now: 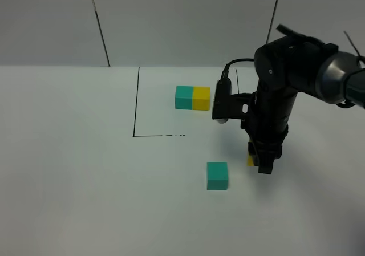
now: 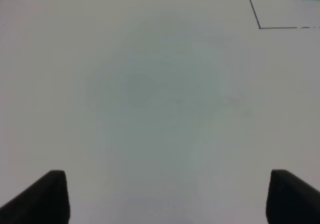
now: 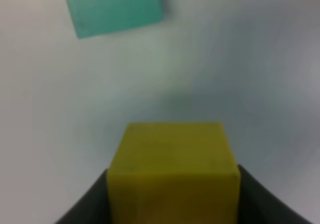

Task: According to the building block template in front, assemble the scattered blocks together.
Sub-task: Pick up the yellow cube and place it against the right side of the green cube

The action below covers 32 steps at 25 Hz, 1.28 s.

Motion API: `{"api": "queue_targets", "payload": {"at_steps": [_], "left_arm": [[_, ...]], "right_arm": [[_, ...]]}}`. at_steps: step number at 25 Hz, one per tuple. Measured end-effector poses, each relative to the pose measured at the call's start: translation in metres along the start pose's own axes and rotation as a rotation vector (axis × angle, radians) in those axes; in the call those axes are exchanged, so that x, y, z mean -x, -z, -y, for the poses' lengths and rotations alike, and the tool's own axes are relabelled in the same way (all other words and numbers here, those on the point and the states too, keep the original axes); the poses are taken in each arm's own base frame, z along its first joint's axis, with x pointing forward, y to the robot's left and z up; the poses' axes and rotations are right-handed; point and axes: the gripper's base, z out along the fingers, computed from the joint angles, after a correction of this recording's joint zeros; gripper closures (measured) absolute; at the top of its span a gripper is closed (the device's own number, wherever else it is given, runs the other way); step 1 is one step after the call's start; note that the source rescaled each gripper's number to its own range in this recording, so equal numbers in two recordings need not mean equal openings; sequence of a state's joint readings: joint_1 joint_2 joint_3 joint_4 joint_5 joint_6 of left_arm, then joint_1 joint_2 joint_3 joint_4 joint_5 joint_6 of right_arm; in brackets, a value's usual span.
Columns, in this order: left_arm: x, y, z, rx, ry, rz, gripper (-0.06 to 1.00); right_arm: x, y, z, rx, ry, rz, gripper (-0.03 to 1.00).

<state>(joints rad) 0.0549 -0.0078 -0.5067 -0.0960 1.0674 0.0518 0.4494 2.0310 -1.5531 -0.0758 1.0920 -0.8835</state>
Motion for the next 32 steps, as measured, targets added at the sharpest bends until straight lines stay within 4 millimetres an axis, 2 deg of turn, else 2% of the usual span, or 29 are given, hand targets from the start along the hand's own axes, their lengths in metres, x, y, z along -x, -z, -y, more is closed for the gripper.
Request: {"api": "queue_targets", "payload": {"at_steps": [5,9,15,25,32], "left_arm": [[0.0,0.0,0.0,0.0,0.0,0.0,0.23],[0.0,0.0,0.0,0.0,0.0,0.0,0.23],[0.0,0.0,0.0,0.0,0.0,0.0,0.23],[0.0,0.0,0.0,0.0,0.0,0.0,0.23],[0.0,0.0,0.0,0.0,0.0,0.0,0.23]], "right_arm": [[0.006,-0.022,0.0,0.025,0.012,-0.015,0.96],[0.007,-0.028,-0.001,0.029,0.021,-0.007,0.96],[0.003,-0.048,-0.011,0.035,0.052,0.015,0.96],[0.008,-0.051,-0.012,0.025,0.057,0.066,0.96],[0.008,-0.064,-0.012,0.043,0.061,0.053,0.96]]}}
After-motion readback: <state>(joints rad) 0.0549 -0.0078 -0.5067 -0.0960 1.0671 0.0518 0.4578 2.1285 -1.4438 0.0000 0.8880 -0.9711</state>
